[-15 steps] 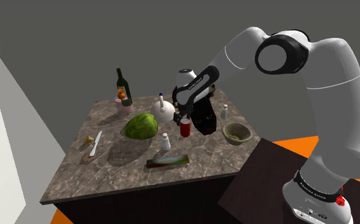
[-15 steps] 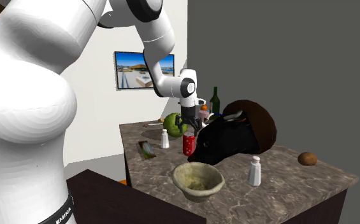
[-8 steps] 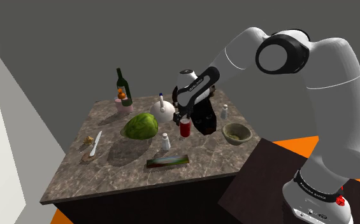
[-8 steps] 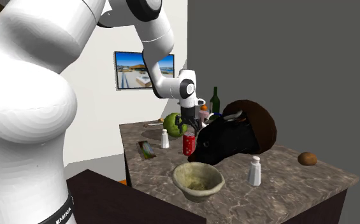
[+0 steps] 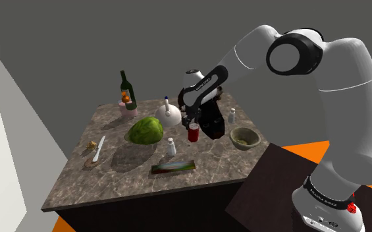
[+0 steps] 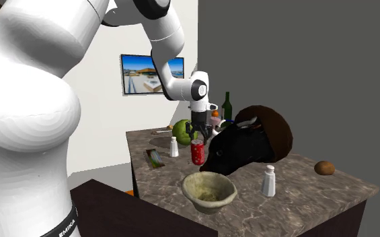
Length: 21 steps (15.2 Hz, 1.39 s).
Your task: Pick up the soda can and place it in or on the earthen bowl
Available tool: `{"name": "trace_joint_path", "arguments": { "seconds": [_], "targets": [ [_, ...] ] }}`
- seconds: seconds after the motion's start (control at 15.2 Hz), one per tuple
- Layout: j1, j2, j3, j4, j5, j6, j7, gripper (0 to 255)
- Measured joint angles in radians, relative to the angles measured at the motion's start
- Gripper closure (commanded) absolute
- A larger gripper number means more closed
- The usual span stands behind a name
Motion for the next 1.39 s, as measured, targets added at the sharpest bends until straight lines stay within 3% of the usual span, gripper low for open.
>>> {"name": "trace_joint_path", "arguments": {
  "seconds": [1.39],
  "targets": [
    [-0.001,-0.170,0.001,0.046,0.001,-0.222,0.002,255]
  ]
}}
